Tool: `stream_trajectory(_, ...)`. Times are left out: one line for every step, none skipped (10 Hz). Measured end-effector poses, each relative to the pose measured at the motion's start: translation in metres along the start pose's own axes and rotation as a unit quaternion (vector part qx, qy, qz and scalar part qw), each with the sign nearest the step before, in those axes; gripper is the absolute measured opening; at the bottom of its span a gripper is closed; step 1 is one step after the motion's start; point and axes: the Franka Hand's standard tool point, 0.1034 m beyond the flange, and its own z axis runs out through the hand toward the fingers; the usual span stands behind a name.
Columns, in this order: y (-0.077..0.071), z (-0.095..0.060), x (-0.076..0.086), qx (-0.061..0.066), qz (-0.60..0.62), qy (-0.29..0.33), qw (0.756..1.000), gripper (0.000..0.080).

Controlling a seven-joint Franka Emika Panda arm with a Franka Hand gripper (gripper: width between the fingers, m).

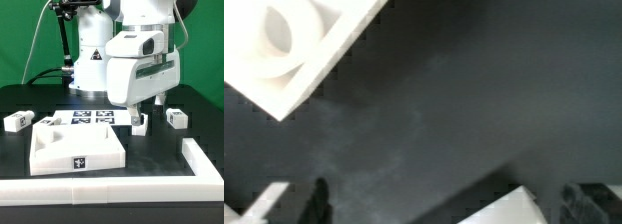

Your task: Assemble one leg

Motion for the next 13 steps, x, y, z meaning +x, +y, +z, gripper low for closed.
stream_trajectory(0.001, 0.006, -0.016, 0.003, -0.061, -0.004, 0.998, 0.0650)
stream_trajectory(0.005, 0.010, -0.033, 0.009, -0.109, -0.009, 0.994, 0.0650)
stream_trajectory(0.009, 0.011, -0.041, 0.011, -0.151, -0.011, 0.988, 0.0650)
stream_trajectory(0.015, 0.014, -0.051, 0.014, -0.202, -0.014, 0.979, 0.0650)
stream_trajectory(0.019, 0.016, -0.061, 0.021, -0.249, -0.018, 0.968, 0.0650)
stream_trajectory(0.020, 0.016, -0.062, 0.022, -0.242, -0.019, 0.970, 0.0650)
stream_trajectory(0.019, 0.016, -0.062, 0.022, -0.242, -0.019, 0.970, 0.0650)
stream_trajectory(0.020, 0.016, -0.062, 0.022, -0.242, -0.019, 0.970, 0.0650)
stream_trajectory(0.020, 0.016, -0.062, 0.022, -0.242, -0.019, 0.970, 0.0650)
stream_trajectory(0.020, 0.017, -0.063, 0.022, -0.245, -0.019, 0.969, 0.0650)
stream_trajectory(0.018, 0.019, -0.069, 0.016, -0.283, -0.017, 0.959, 0.0650)
stream_trajectory(0.015, 0.022, -0.084, 0.010, -0.348, -0.017, 0.937, 0.0650)
stream_trajectory(0.013, 0.024, -0.094, 0.014, -0.365, -0.021, 0.931, 0.0650)
